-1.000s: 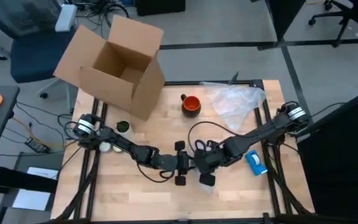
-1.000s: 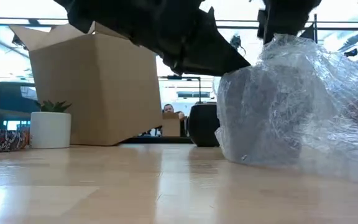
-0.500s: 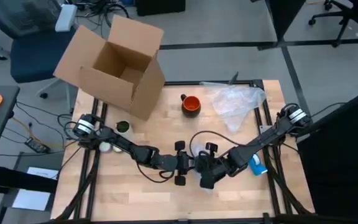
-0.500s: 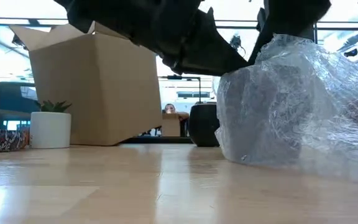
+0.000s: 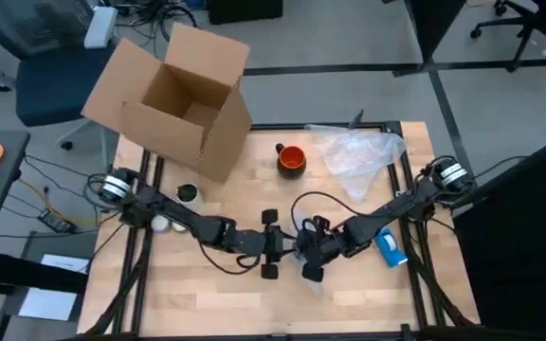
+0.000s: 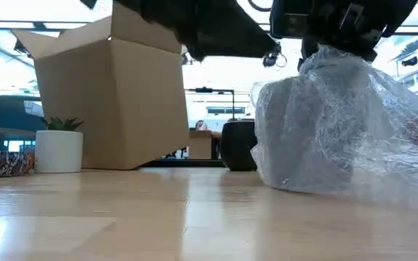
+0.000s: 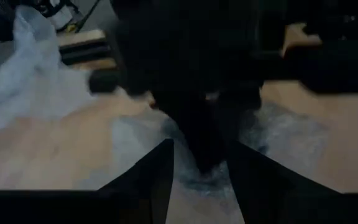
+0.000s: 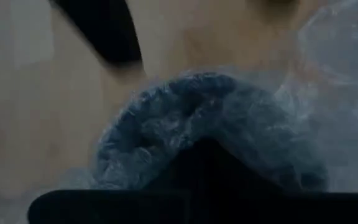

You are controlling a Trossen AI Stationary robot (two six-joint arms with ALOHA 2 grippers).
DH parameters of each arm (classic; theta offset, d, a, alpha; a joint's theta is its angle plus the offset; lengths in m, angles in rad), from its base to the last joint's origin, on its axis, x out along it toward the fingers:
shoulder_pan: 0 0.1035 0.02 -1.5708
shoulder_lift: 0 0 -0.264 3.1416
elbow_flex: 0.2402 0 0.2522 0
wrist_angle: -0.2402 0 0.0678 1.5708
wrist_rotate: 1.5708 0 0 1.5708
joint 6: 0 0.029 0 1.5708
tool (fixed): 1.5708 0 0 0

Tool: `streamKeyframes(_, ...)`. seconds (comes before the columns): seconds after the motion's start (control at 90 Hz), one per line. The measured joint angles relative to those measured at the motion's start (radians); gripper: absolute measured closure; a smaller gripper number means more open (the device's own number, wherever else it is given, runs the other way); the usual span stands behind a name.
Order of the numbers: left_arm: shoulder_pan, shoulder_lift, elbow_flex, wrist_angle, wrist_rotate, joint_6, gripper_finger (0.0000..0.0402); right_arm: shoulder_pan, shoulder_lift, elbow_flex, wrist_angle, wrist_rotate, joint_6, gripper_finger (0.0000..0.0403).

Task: Wrap mug
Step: Wrap the blue mug with bubble wrap

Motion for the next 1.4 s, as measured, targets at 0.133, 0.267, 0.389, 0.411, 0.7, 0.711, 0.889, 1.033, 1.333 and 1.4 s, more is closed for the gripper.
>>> streamKeyframes(0.133, 0.000, -0.055, 0.000, -0.095, -0.022, 0.000, 0.0273, -0.001, -0.001, 0.039, -0.029, -0.043, -0.010, 0.0402)
streamKeyframes(0.267, 0.000, -0.084, 0.000, -0.162, -0.037, 0.000, 0.0273, 0.009, -0.007, 0.121, -0.107, -0.055, -0.050, 0.0402)
streamKeyframes(0.389, 0.000, -0.094, 0.000, -0.190, -0.045, 0.016, 0.0273, 0.008, -0.010, 0.185, -0.228, -0.045, -0.053, 0.0403)
streamKeyframes(0.411, 0.000, -0.094, 0.000, -0.191, -0.047, 0.019, 0.0273, 0.008, -0.010, 0.196, -0.244, -0.041, -0.053, 0.0403)
streamKeyframes(0.7, 0.000, -0.094, 0.000, -0.204, -0.050, 0.022, 0.0273, 0.003, -0.002, 0.241, -0.244, 0.037, -0.132, 0.0403)
streamKeyframes(0.711, 0.000, -0.094, 0.000, -0.205, -0.050, 0.022, 0.0273, 0.003, 0.000, 0.241, -0.245, 0.037, -0.132, 0.0403)
streamKeyframes(0.889, 0.000, -0.100, 0.000, -0.253, -0.051, 0.037, 0.0273, -0.009, 0.026, 0.194, -0.221, -0.005, -0.117, 0.0403)
streamKeyframes(1.033, -0.006, -0.141, 0.000, -0.296, -0.066, 0.028, 0.0273, -0.014, 0.084, 0.189, -0.208, -0.055, -0.111, 0.0403)
streamKeyframes(1.333, -0.030, -0.295, 0.001, -0.519, -0.070, -0.072, 0.0273, -0.034, 0.145, 0.193, -0.172, -0.156, -0.142, 0.0403)
streamKeyframes(1.4, -0.036, -0.324, 0.001, -0.591, -0.069, -0.112, 0.0273, -0.034, 0.127, 0.197, -0.189, -0.162, -0.142, 0.0403)
